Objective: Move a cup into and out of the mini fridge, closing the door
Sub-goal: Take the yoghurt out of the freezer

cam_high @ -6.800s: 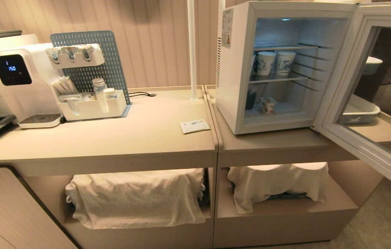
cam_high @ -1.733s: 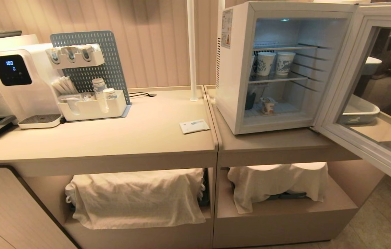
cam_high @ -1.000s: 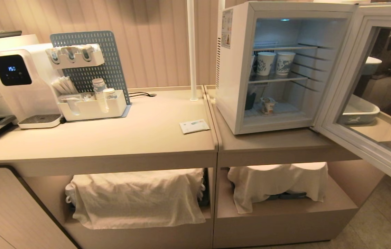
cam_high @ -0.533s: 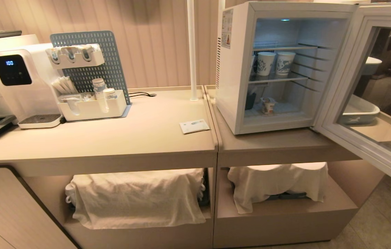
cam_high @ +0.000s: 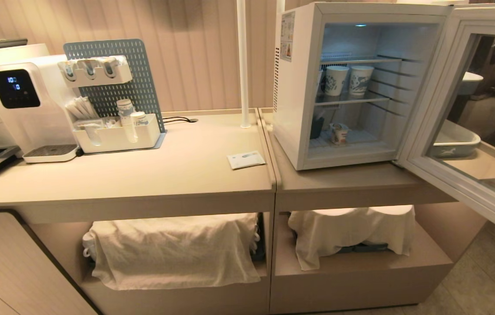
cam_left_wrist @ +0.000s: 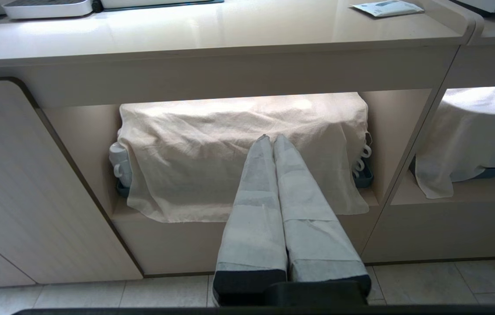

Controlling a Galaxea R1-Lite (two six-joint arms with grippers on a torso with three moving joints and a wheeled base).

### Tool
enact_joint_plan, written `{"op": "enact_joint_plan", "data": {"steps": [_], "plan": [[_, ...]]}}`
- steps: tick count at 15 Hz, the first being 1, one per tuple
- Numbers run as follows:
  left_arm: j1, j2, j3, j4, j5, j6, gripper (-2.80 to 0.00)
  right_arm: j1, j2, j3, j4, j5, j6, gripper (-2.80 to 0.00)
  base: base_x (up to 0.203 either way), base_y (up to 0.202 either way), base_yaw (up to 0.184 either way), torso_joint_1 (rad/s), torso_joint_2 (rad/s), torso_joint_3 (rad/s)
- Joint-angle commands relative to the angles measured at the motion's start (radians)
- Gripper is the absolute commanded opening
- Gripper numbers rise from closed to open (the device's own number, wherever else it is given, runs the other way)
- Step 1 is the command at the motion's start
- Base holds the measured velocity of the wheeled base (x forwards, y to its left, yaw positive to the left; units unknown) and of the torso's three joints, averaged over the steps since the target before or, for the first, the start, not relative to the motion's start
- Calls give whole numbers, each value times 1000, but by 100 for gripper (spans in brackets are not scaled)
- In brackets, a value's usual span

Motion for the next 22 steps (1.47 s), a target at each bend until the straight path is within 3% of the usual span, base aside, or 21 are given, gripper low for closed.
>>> {"op": "enact_joint_plan", "data": {"steps": [1, 4, 6, 9, 11, 13, 18, 22], "plan": [[0, 0, 0, 0, 0, 1, -280, 1, 145, -54, 5, 2, 0, -280, 0, 0, 0, 0, 0, 0], [0, 0, 0, 0, 0, 0, -280, 21, 284, -85, 5, 33, 10, -280, 0, 0, 0, 0, 0, 0], [0, 0, 0, 0, 0, 1, -280, 49, 358, -94, 14, 67, 82, -280, 0, 0, 0, 0, 0, 0], [0, 0, 0, 0, 0, 0, -280, 66, 489, -120, 13, 185, 197, -280, 0, 0, 0, 0, 0, 0], [0, 0, 0, 0, 0, 0, -280, 67, 561, -131, -1, 249, 222, -280, 0, 0, 0, 0, 0, 0], [0, 0, 0, 0, 0, 0, -280, 66, 653, -131, -58, 263, 228, -280, 0, 0, 0, 0, 0, 0], [0, 0, 0, 0, 0, 0, -280, 47, 931, -198, -176, 237, 219, -280, 0, 0, 0, 0, 0, 0], [0, 0, 0, 0, 0, 0, -280, 33, 1149, -250, -307, 29, 173, -280, 0, 0, 0, 0, 0, 0]]}}
